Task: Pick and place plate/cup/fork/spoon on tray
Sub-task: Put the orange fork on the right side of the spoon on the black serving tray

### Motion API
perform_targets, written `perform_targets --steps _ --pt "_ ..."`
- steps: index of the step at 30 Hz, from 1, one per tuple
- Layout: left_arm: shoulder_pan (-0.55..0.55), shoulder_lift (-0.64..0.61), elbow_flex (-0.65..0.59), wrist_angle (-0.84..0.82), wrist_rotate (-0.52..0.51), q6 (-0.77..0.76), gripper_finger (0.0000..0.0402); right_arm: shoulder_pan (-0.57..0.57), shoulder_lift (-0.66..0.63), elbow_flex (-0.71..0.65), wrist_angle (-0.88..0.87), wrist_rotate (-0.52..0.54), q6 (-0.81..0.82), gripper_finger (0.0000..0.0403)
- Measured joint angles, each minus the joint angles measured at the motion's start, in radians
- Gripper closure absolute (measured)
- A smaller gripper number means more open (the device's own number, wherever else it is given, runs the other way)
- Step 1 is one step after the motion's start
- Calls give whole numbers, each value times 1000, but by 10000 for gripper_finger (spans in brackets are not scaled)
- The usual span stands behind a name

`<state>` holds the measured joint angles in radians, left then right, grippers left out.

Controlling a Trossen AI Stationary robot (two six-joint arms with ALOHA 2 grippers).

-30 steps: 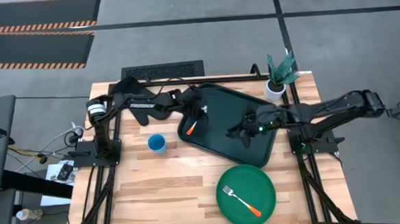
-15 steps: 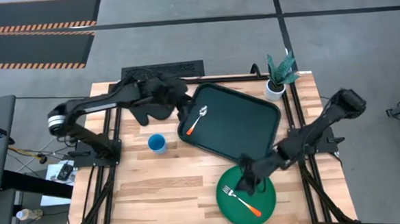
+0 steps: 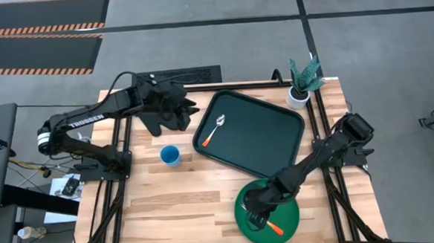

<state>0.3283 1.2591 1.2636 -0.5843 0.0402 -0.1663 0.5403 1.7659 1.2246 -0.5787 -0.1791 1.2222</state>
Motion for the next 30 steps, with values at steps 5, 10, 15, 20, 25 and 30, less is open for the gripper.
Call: perform_targets --steps 5,10,15,20,25,30 --pt "-6 -2 -2 -65 0 -118 283 1 52 30 -21 3 -14 281" --pt "-22 -2 -2 -83 0 -139 283 2 107 28 10 0 -75 280" --pt "-39 -4 -2 -102 0 -143 283 25 121 29 17 127 -56 263" --pt "-56 -4 -2 -115 0 -146 283 25 120 29 -23 160 -40 207" --pt "-67 -4 -2 -118 -4 -153 283 31 121 29 -57 180 -19 168" --pt "-67 -4 -2 -126 -16 -161 283 51 121 29 -64 193 -19 174"
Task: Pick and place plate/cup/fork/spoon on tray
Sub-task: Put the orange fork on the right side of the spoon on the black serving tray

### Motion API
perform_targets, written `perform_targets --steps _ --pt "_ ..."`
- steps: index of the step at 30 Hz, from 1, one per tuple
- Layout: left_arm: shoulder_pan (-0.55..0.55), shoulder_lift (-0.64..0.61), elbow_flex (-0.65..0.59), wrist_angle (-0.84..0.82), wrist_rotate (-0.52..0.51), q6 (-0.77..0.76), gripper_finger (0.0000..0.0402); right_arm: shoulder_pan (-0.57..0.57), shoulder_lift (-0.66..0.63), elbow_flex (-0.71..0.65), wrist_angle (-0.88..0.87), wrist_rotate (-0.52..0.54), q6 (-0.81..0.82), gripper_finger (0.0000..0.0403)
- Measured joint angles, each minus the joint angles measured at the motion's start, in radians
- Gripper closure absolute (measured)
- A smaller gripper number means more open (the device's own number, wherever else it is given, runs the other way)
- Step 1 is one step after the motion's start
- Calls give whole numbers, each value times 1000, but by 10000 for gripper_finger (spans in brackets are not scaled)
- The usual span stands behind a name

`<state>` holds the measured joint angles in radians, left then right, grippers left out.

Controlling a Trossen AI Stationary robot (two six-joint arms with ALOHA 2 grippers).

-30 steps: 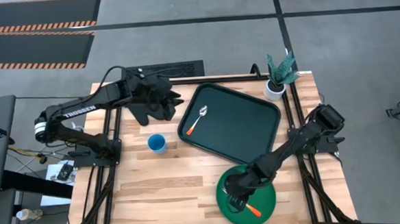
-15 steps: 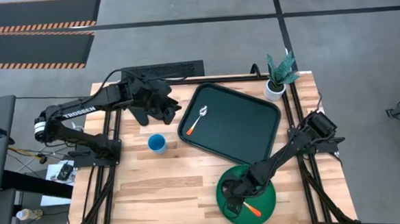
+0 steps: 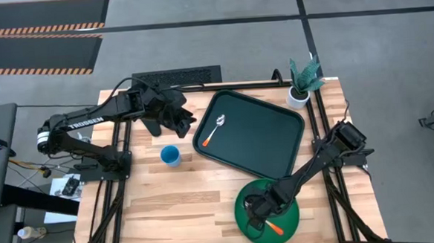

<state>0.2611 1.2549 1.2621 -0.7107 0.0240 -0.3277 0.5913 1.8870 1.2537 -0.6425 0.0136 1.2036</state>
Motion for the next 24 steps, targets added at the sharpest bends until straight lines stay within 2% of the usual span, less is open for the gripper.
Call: perform_targets --steps 5,19,24 --pt "0 0 0 -3 -13 -14 283 19 0 0 -5 65 4 183" --pt "0 0 0 -2 -13 -31 283 37 47 2 3 61 27 173" --pt "0 0 0 -2 -14 -34 283 37 46 2 -7 61 22 185"
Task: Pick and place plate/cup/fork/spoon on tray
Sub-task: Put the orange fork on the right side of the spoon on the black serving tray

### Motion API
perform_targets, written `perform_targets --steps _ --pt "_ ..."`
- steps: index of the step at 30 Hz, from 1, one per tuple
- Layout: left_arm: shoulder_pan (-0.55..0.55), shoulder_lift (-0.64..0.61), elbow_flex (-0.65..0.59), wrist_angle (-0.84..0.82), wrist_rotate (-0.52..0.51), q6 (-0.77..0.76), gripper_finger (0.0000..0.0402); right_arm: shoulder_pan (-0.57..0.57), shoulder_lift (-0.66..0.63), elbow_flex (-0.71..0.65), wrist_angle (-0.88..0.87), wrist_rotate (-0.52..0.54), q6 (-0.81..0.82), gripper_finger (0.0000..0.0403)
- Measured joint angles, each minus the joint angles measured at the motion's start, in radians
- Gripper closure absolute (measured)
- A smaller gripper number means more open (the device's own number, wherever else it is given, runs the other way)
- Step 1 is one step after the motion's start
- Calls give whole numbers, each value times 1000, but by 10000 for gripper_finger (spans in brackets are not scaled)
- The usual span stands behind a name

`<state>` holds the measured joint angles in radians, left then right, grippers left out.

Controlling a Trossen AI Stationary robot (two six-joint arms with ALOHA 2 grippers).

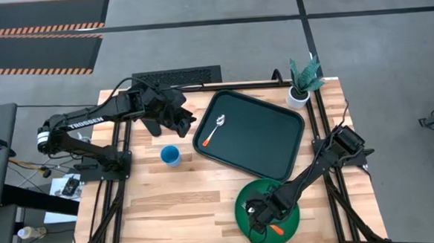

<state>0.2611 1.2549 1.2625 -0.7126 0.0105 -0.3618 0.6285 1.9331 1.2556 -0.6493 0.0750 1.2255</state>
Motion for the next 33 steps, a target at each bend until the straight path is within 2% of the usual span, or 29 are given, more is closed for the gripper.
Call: perform_targets --steps 3,9,13,21,27,33 --pt "0 0 0 5 -18 -1 283 0 0 0 -13 -2 -19 218" --pt "0 0 0 6 -41 -2 283 -1 1 -2 -17 -12 -29 331" --pt "0 0 0 7 -49 -2 283 -1 1 -1 -8 -16 -23 385" --pt "0 0 0 7 -52 -2 283 -9 1 8 -17 -23 -11 397" --pt "0 0 0 23 -52 -10 283 -9 -11 78 -146 -19 -20 399" --pt "0 1 0 54 -52 -79 283 -15 -94 106 -239 81 0 399"
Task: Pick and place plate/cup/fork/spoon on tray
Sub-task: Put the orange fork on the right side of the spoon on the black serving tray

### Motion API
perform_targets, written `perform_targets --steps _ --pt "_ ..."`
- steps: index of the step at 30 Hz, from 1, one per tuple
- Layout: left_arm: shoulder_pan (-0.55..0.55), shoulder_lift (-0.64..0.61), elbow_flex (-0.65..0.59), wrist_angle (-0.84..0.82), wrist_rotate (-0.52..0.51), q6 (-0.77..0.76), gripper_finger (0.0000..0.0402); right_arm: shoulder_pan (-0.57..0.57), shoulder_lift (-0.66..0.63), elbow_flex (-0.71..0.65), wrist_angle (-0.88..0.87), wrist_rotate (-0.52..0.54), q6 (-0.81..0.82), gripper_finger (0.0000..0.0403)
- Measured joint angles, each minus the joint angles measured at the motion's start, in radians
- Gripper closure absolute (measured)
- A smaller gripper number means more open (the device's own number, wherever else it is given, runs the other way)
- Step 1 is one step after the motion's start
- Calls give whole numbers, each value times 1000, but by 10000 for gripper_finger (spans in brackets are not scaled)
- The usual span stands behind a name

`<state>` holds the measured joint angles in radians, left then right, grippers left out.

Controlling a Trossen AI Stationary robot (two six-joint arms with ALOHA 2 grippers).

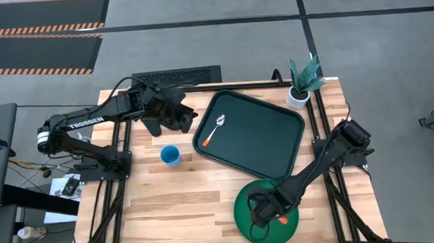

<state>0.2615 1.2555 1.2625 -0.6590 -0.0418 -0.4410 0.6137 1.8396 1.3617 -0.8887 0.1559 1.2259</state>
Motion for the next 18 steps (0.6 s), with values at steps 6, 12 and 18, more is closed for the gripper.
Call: perform_targets --steps 6,12,18 --pt "-4 5 -80 227 61 -158 283 -41 -122 2 -137 181 88 399" --pt "20 21 -249 560 160 -402 283 -137 -188 2 -226 281 34 400" --pt "19 110 -282 705 234 -499 283 -268 -181 2 -165 291 -138 394"
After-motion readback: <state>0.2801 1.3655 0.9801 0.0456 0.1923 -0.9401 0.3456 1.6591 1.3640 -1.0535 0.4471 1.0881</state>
